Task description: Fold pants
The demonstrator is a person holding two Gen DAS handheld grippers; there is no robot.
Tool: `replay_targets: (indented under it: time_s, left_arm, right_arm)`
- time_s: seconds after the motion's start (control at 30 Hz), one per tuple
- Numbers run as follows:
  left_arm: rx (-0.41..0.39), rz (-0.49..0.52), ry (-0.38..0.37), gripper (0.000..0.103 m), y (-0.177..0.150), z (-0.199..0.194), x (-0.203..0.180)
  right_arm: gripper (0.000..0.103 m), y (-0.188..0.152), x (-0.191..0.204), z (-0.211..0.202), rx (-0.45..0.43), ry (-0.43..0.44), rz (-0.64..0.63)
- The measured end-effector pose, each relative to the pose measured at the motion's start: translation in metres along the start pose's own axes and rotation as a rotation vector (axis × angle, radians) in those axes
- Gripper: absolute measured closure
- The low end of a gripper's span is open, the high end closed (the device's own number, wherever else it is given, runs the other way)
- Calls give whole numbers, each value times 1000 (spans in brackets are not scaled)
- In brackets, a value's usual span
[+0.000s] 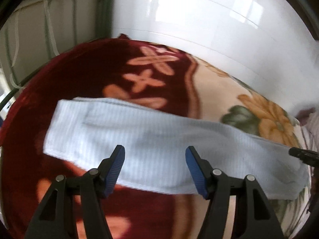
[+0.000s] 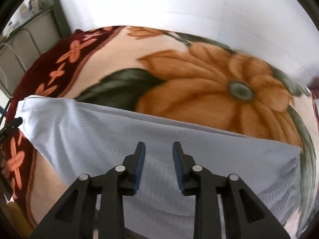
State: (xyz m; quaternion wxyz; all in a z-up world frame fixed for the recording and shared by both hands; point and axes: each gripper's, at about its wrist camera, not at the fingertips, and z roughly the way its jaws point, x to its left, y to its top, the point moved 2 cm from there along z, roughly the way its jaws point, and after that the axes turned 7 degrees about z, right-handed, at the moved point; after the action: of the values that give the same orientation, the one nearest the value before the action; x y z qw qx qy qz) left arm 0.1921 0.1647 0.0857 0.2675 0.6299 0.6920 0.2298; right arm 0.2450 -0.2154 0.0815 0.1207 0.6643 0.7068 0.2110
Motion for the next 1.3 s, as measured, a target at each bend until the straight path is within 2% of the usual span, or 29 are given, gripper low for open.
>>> replay_targets:
  time_s: [0.13, 0.23, 0.33, 0.43, 0.6, 0.63, 0.67, 0.73, 0.8, 0.9, 1.0, 1.2, 1.3]
  left_arm:
    - [15, 77, -47, 37, 13, 6, -43]
    - [55, 98, -85, 37, 16, 18, -70]
    - [90, 130, -71, 37, 18, 31, -90]
    - [123, 158, -62, 37, 18, 44, -105]
    - [152, 184, -47, 37, 14, 57, -121]
    - [153, 192, -40, 37, 13, 58, -123]
    - [151, 200, -31, 37, 12, 58, -124]
    - [144, 214, -19, 37, 11, 58, -127]
    - [144, 214, -18, 37, 11, 58, -129]
    - [143, 219, -19, 37, 9, 57, -131]
    - [132, 234, -4, 37, 8, 54, -131]
    - [152, 237, 10, 37, 1, 60, -124]
    - [160, 227, 3, 35, -2, 65, -120]
  right_arm:
    - [66, 3, -20, 14, 21, -8, -41]
    - [66, 8, -26, 26, 42, 3, -82]
    - [66, 16, -27, 36, 34, 6, -135]
    - [66, 22, -22, 50, 64, 52, -191]
    - [66, 15, -14, 62, 70, 63, -284]
    - [68, 13, -13, 60, 66, 68, -290]
    - [82, 11, -12, 59, 69, 85, -293]
    - [98, 7, -8, 55, 71, 96, -313]
    - [100, 3, -4, 49, 42, 70, -348]
    - [101, 8, -7, 39, -18, 52, -313]
    - [101, 22, -21, 34, -75, 12, -214]
    - [101, 26, -26, 66, -26, -17, -155]
    - [100, 24, -30, 63, -57, -27, -91]
